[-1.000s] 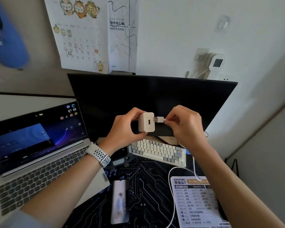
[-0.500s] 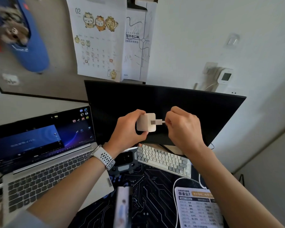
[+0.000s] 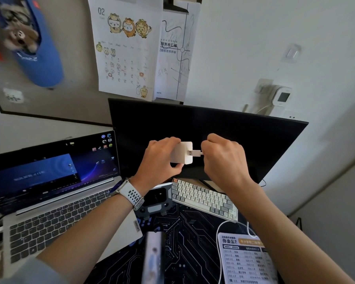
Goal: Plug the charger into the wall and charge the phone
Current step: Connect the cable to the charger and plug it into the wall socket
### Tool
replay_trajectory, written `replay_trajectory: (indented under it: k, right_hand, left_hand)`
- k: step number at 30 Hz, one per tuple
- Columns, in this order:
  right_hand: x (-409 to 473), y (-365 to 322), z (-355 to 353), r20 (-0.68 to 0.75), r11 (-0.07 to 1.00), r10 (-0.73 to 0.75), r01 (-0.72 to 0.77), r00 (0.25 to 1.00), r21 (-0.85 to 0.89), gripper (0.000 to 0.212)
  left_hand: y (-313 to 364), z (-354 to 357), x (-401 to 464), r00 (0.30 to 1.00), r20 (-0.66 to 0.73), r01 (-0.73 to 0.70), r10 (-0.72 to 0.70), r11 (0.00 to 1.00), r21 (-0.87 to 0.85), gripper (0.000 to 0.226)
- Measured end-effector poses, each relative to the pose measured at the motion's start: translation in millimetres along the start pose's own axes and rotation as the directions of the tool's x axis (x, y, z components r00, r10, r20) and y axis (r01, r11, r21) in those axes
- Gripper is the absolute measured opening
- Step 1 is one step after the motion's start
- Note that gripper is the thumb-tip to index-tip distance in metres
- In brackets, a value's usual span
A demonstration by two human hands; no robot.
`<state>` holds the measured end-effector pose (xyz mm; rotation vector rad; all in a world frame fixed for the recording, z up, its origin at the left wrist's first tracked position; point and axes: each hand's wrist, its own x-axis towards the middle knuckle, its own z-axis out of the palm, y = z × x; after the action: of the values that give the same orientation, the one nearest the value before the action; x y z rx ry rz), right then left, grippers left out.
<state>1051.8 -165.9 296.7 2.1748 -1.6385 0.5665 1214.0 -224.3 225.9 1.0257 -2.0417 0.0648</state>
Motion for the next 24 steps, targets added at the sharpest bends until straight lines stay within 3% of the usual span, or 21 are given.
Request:
replay_trajectory:
  k: [10,17,24]
  right_hand:
    - [-4.0,1.5,-2.4,0.079,0.998,0.051,-0.048,0.996,-0.043,0.041]
    - [-3.8,10.6,-0.7,0.094,0.994,0.061,-0.052,0.994,-0.098,0.02]
    - [-3.5,13.6,0.1,0.063,0.998,0.028,-0.024,0.998,-0.06,0.017]
  left_hand:
    - [7.0,7.7,-0.7,0.999,0.017,-0.052,0.051,0.999,0.008,0.057]
    - [10.0,7.8,1.8,0.999,0.013,-0.043,0.042,0.999,0.012,0.057]
    - [15.8,6.5,3.4,1.0,0.002,-0.023,0.023,1.0,0.002,0.055]
